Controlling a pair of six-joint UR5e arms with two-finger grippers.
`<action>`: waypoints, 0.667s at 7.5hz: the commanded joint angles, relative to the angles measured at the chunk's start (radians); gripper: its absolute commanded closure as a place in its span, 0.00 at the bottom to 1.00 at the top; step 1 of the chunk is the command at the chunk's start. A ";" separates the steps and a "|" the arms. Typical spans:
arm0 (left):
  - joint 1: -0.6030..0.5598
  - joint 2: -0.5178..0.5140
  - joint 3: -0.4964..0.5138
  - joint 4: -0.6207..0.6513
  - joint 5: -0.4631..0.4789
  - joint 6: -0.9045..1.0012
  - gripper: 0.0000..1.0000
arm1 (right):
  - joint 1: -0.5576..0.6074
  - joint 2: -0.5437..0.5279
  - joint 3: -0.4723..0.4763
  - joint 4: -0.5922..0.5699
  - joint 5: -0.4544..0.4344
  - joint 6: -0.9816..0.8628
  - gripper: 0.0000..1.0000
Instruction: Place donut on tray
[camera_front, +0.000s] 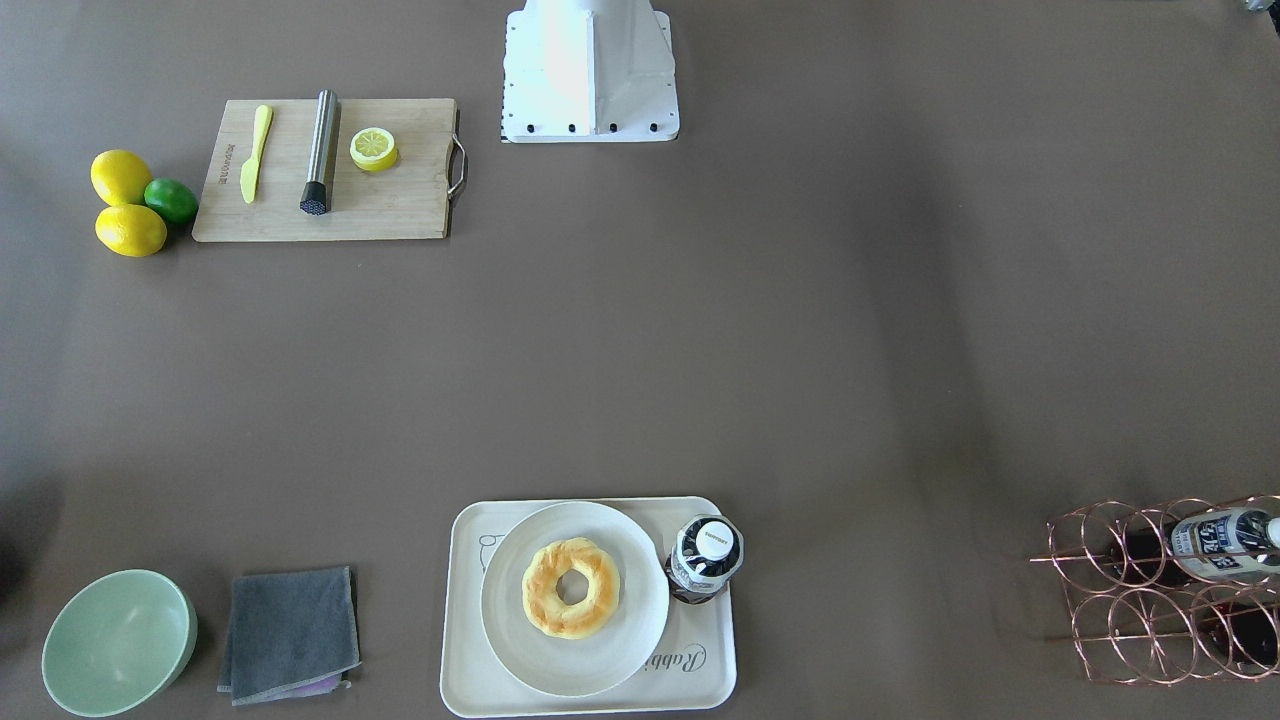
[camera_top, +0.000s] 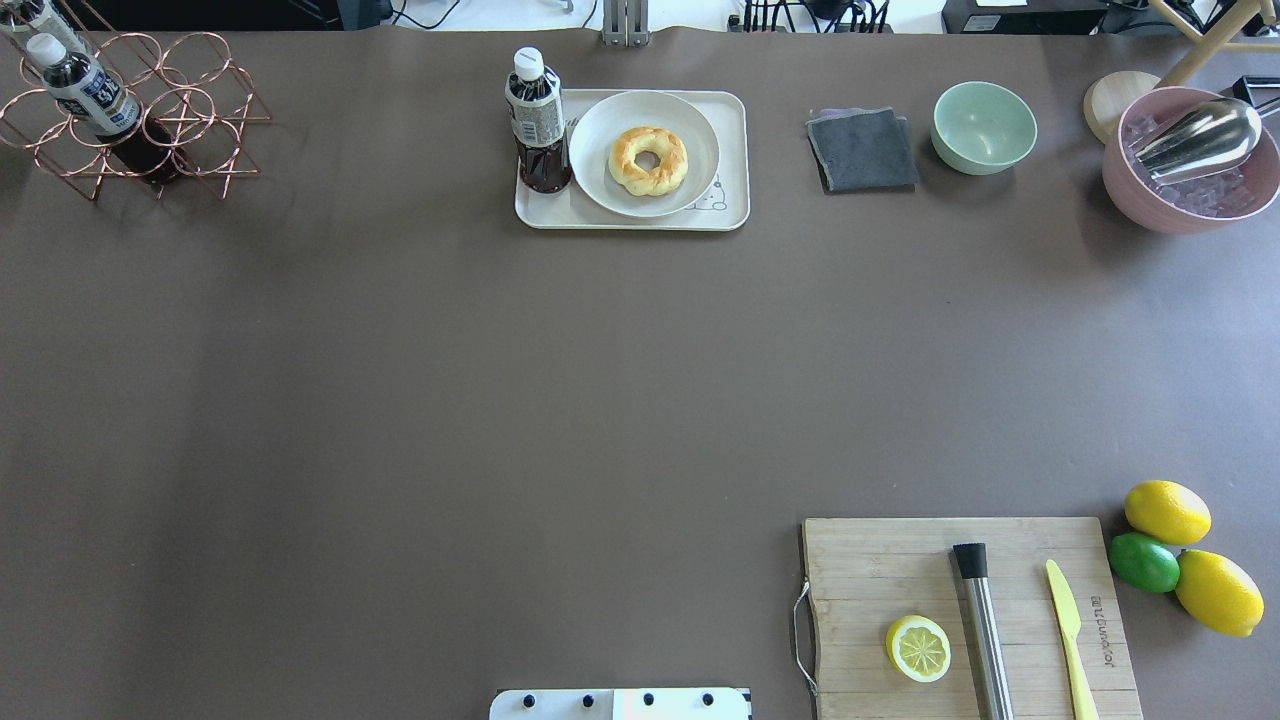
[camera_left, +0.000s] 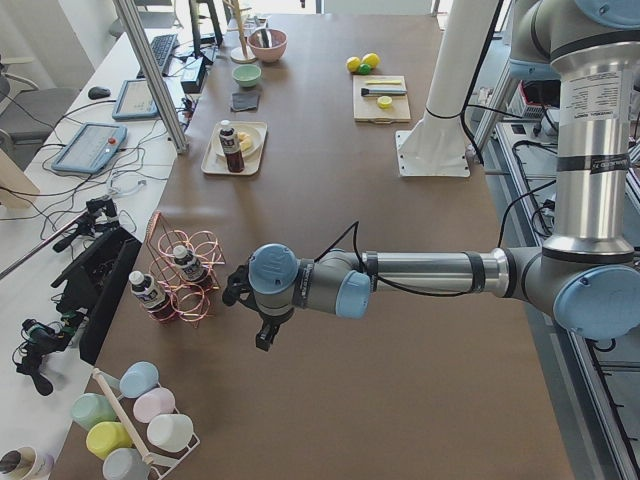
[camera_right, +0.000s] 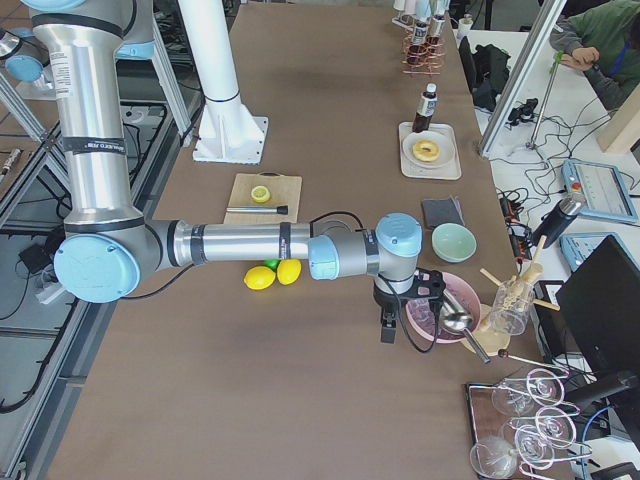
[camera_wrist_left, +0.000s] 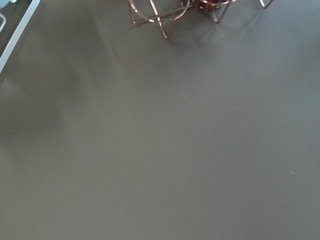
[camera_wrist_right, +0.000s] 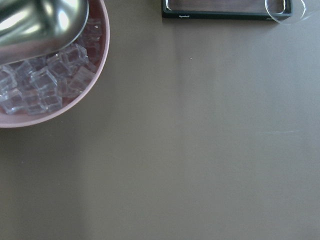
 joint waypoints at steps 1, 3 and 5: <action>-0.005 0.007 0.076 0.005 0.024 0.005 0.01 | 0.040 -0.004 -0.002 -0.080 -0.024 -0.125 0.00; -0.032 0.004 0.102 0.035 0.052 -0.012 0.01 | 0.040 -0.009 -0.007 -0.077 -0.023 -0.123 0.00; -0.049 0.007 0.108 0.036 0.084 -0.009 0.01 | 0.038 -0.012 -0.011 -0.074 -0.017 -0.123 0.00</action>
